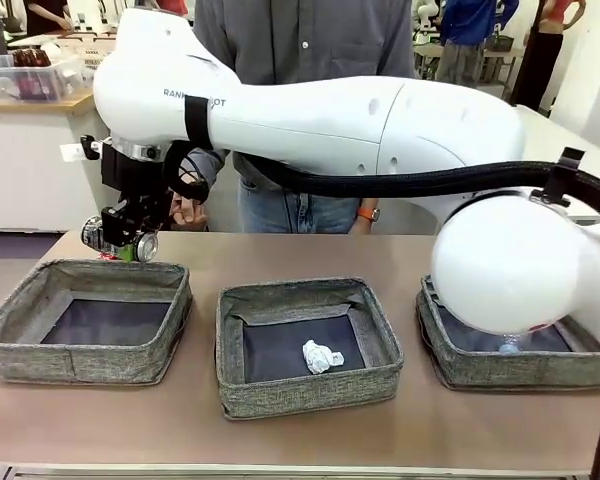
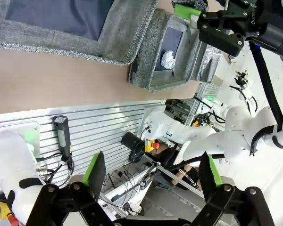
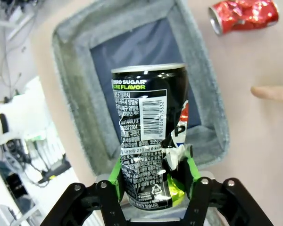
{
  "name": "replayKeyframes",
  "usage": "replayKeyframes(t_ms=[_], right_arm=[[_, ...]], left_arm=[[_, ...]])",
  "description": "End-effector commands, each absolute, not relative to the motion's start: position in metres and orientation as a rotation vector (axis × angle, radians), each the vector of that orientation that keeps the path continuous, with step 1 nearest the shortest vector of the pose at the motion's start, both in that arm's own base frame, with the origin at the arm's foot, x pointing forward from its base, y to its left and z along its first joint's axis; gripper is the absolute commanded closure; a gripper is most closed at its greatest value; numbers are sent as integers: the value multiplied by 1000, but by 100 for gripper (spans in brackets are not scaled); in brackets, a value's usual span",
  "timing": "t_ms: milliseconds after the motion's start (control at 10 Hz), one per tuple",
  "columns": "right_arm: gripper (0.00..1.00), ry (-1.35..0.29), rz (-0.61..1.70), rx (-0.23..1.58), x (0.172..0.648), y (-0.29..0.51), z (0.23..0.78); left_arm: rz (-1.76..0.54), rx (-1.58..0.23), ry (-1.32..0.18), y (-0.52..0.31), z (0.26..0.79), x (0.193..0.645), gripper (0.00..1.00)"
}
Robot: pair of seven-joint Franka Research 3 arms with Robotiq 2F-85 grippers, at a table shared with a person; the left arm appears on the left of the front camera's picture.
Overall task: Sort the waste into the appropriate baskets.
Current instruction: Place the picked waste into the Fabric basket indicated by the person.
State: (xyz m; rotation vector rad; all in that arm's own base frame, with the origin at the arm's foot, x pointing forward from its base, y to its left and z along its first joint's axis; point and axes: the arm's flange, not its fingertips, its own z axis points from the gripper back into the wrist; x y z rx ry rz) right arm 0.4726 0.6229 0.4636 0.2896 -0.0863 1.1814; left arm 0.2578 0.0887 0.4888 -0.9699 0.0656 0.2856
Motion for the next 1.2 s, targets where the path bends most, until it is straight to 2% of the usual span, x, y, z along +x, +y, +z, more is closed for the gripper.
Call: replayKeyframes(t_ms=[0,900,1100], right_arm=[[0,-102,1224,293,483,631,469],[0,-84,1221,281,480,627,469],[0,-67,1143,274,475,604,492]], left_arm=[[277,-980,60,90,490,255,0],[277,-980,60,90,490,255,0],[277,-980,60,90,490,255,0]])
